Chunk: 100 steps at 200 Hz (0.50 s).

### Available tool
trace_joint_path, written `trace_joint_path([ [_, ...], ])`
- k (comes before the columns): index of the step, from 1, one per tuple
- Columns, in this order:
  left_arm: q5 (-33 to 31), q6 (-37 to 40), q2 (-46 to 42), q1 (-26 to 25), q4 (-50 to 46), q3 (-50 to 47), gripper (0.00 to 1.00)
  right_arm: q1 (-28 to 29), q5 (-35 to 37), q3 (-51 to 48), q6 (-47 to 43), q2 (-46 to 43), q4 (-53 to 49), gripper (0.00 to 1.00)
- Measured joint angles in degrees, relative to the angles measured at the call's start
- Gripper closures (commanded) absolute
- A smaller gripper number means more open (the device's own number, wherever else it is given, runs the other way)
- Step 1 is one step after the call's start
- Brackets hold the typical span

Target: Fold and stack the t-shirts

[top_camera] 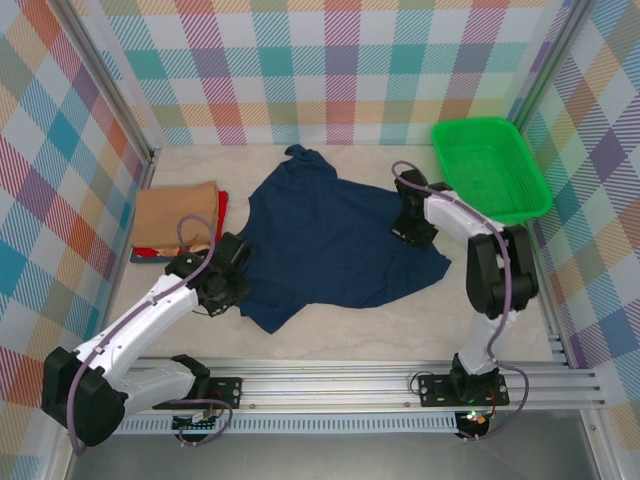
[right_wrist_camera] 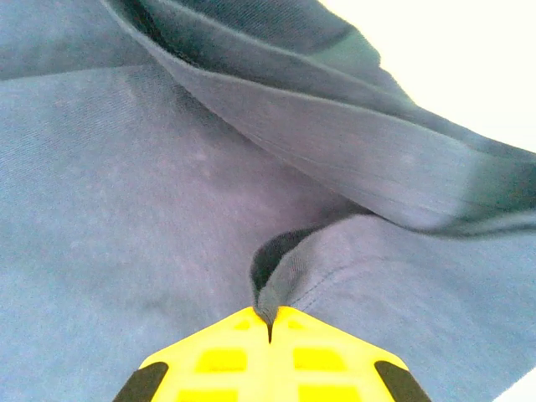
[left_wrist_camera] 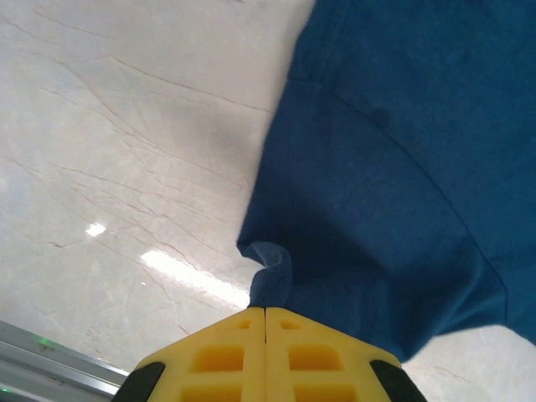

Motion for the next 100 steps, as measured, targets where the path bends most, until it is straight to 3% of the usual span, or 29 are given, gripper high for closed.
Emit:
trace_joint_path([
  [41, 8.33, 4.33, 5.51, -1.18, 5.53, -3.21, 1.0, -1.38, 3.89, -7.32, 0.52, -14.01, -4.79, 1.0],
  [100, 14.58, 6.8, 15.21, -3.06, 15.34, -1.03, 1.0, -13.77, 6.01, -14.73, -2.16, -19.47, -7.76, 1.0],
])
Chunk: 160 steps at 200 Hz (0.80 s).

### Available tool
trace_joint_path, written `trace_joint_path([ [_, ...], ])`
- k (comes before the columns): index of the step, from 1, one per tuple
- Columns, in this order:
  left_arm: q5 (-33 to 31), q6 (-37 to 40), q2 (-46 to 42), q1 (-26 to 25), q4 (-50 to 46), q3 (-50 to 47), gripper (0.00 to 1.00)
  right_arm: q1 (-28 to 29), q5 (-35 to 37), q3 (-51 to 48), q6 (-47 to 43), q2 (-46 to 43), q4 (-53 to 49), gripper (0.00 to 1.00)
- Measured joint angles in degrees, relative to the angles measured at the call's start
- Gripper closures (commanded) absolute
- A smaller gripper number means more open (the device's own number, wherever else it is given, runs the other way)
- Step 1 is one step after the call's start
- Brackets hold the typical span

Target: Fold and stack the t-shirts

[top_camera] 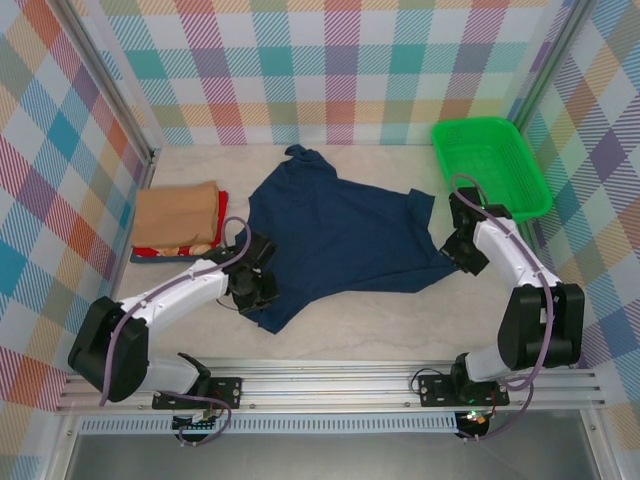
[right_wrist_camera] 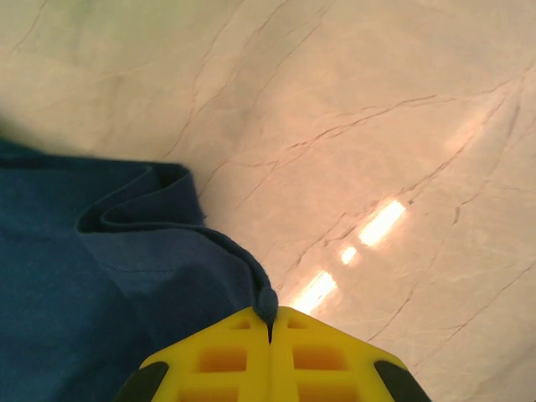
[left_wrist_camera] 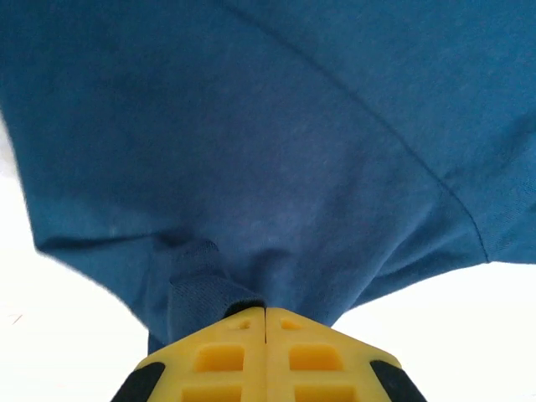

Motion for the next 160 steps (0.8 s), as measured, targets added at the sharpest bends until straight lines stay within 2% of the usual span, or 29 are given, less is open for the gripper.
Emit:
trace_joint_path([
  [4, 0.15, 0.13, 0.39, 0.0, 0.26, 0.31, 0.97, -0.39, 0.0, -0.04, -0.13, -0.13, 0.04, 1.0],
  [10, 0.52, 0.63, 1.09, 0.0, 0.7, 0.79, 0.84, -0.81, -0.02, -0.07, -0.48, -0.35, 0.04, 1.0],
  [16, 0.85, 0.98, 1.77, 0.0, 1.07, 1.27, 0.62, -1.09, -0.02, -0.07, -0.79, -0.55, 0.04, 1.0],
  [21, 1.05, 1.42, 2.47, 0.0, 1.05, 1.9, 0.5, -1.11, -0.04, -0.07, -0.9, -0.61, 0.07, 1.0],
  [29, 0.96, 1.88, 3.32, 0.0, 0.79, 2.78, 0.42, -1.11, -0.17, -0.15, -1.09, -0.7, 0.17, 1.0],
  [43, -0.48, 2.25, 3.61, 0.28, -0.59, 4.02, 0.42, -1.11, -0.5, -0.76, -1.18, -0.92, 0.52, 1.0],
  [62, -2.58, 3.04, 0.72, 2.95, -3.63, 4.5, 0.47, -1.11, -0.94, -2.23, -1.31, -1.57, 0.83, 1.0],
  [89, -3.61, 6.43, -2.8, 14.88, -5.07, 4.96, 0.51, -1.11, -1.73, -3.85, -1.75, -2.54, 1.05, 1.0],
  [111, -3.23, 9.77, 0.87, 22.18, -2.56, 4.98, 0.56, -1.11, -2.54, -4.79, -2.23, -3.02, 1.09, 1.0],
  [151, 0.22, 13.35, 8.61, 23.34, 4.98, 4.0, 0.55, -1.11, -3.85, -5.14, -3.04, -3.04, 1.31, 1.0],
  [160, 0.44, 13.92, 9.49, 23.34, 6.12, 3.72, 0.57, -1.11, -4.07, -5.14, -3.04, -3.04, 1.46, 1.0],
])
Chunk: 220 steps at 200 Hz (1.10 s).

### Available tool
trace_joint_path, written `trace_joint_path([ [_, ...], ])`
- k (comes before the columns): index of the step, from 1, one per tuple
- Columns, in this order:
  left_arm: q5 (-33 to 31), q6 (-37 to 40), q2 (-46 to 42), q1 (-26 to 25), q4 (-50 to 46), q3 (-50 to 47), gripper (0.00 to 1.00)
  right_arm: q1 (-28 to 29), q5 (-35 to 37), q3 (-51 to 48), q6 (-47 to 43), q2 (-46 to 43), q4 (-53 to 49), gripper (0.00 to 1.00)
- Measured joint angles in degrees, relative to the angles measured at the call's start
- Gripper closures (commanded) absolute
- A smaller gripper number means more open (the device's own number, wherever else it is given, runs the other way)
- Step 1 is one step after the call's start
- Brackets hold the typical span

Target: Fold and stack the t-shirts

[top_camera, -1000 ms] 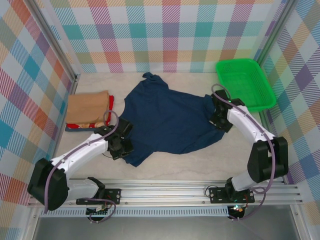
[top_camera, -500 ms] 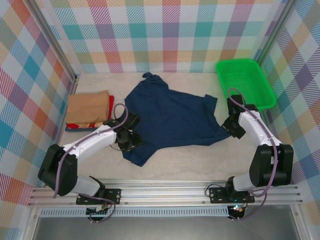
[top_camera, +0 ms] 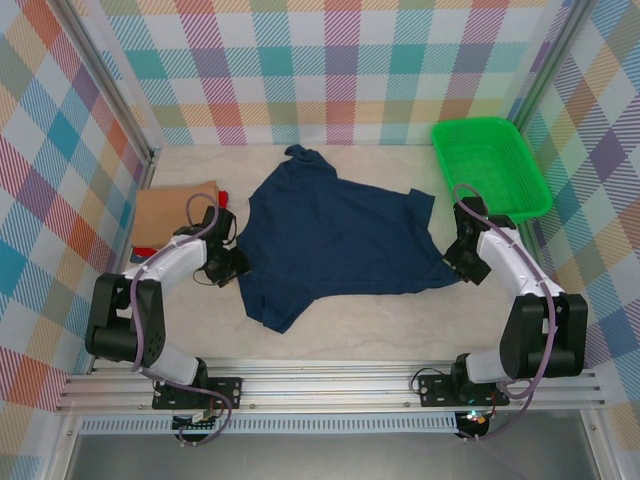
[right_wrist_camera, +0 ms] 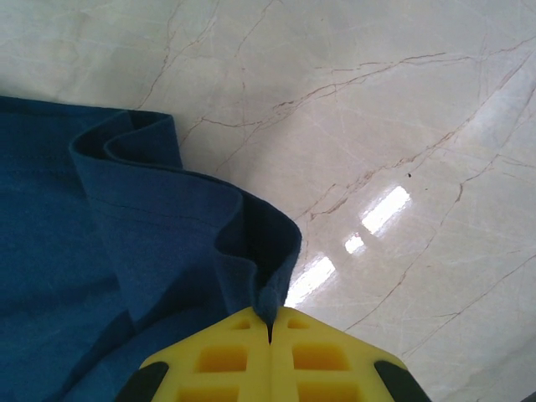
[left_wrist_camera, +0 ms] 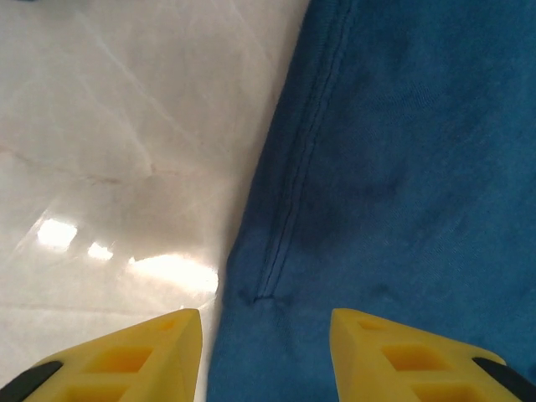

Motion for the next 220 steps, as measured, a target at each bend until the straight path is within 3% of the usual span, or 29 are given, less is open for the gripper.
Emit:
trace_joint_path([
  [21, 0.59, 1.53, 1.97, 0.0, 2.1, -0.63, 0.65, 0.0, -0.52, 0.0, -0.02, 0.0, 0.07, 1.0],
  [99, -0.72, 2.34, 3.19, 0.0, 4.13, -3.19, 0.69, 0.0, -1.2, 0.0, -0.02, 0.0, 0.48, 1.0],
  [134, -1.03, 1.01, 3.48, 0.02, 3.91, -3.17, 1.0, 0.02, -2.12, -0.09, -0.11, -0.09, 1.09, 1.0],
  [180, -0.61, -2.82, 2.69, -2.38, 6.58, 1.57, 1.0, 1.2, -4.09, 0.79, -2.78, -3.02, 2.23, 1.0],
  [220, -6.16, -8.26, -4.7, -2.6, 4.31, 18.99, 1.0, 2.34, -5.81, 13.88, -6.16, -5.88, 4.26, 1.0],
])
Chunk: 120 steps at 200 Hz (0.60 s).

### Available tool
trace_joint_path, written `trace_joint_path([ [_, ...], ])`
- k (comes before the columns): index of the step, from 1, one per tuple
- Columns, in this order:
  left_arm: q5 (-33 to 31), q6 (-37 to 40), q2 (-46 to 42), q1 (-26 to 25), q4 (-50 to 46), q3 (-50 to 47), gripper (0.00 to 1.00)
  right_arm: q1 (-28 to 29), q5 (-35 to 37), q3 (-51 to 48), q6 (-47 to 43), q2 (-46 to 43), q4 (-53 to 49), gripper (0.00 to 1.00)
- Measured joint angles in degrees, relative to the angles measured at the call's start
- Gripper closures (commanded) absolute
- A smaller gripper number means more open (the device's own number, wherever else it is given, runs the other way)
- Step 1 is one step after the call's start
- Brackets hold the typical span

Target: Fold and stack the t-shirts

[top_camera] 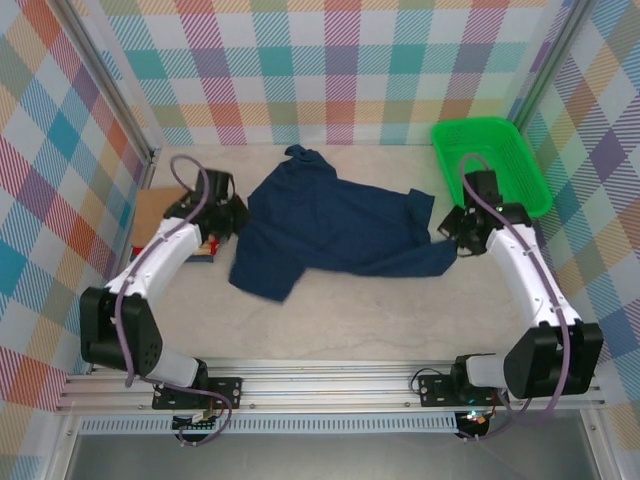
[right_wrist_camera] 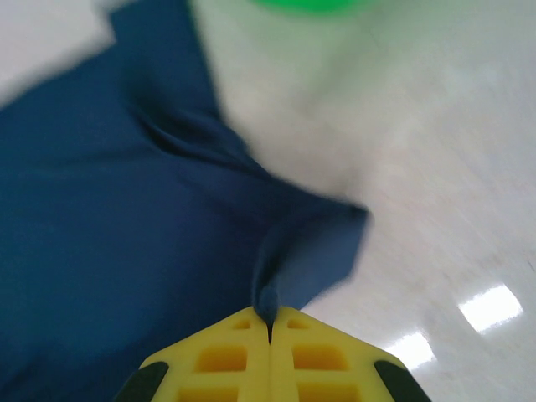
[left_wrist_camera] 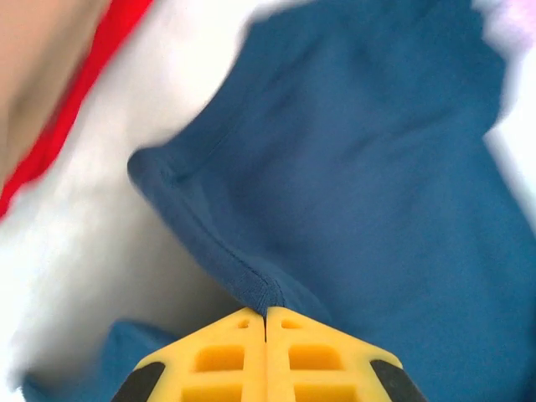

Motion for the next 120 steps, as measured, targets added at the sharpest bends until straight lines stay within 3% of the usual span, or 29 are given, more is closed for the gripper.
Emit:
trace_joint_path([
  [60, -6.14, -0.96, -6.12, 0.13, -3.78, 25.11, 1.0, 0.04, -0.72, 22.38, -3.37, -4.24, 4.83, 1.0],
  [120, -9.01, 1.14, -14.23, 0.39, -5.53, 38.21, 1.0, 0.04, 1.86, 30.49, -5.66, -15.28, 5.62, 1.0],
])
